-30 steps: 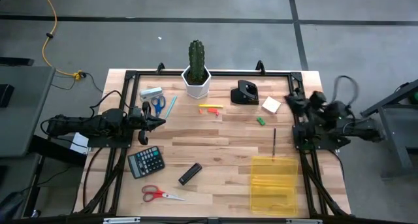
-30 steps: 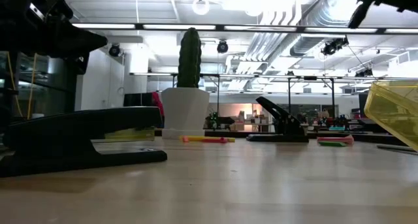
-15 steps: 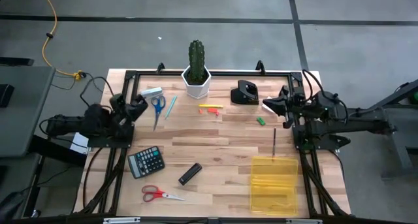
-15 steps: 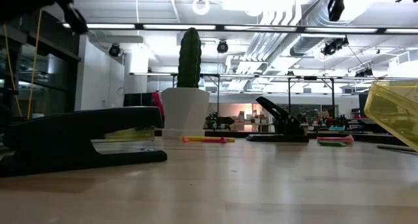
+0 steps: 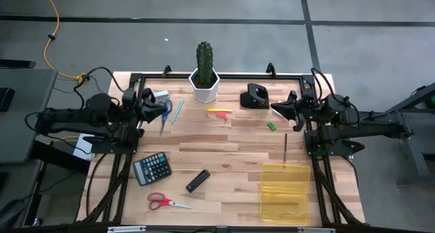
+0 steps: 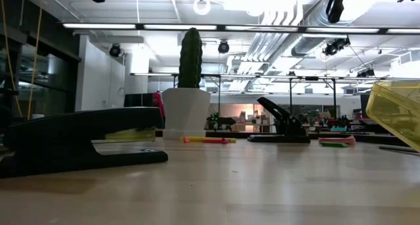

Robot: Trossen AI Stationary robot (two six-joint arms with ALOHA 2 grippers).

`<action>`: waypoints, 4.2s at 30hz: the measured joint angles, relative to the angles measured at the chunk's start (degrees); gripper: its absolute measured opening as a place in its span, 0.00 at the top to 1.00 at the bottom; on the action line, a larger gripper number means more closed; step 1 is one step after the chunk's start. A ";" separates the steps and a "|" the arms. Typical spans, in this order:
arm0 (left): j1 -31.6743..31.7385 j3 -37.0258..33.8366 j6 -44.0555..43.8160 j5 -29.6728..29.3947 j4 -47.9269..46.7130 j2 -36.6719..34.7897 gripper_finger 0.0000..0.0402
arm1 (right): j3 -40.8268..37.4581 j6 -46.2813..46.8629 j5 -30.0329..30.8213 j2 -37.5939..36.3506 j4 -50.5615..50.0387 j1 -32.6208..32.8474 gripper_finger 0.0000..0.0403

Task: Pack school essentials
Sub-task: Put the black pencil on the yellow supply box

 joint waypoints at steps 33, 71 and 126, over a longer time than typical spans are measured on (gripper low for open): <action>-0.28 0.17 -2.44 0.02 0.40 4.46 1.00 | 10.32 45.06 -3.66 37.66 -69.90 3.89 0.56; -0.24 0.17 -2.44 0.07 0.20 4.46 1.00 | -4.65 65.59 -7.83 38.27 -53.31 7.87 0.60; -0.24 2.83 4.88 -2.60 2.56 12.81 0.89 | 20.98 -18.78 4.71 30.38 -13.89 8.59 1.00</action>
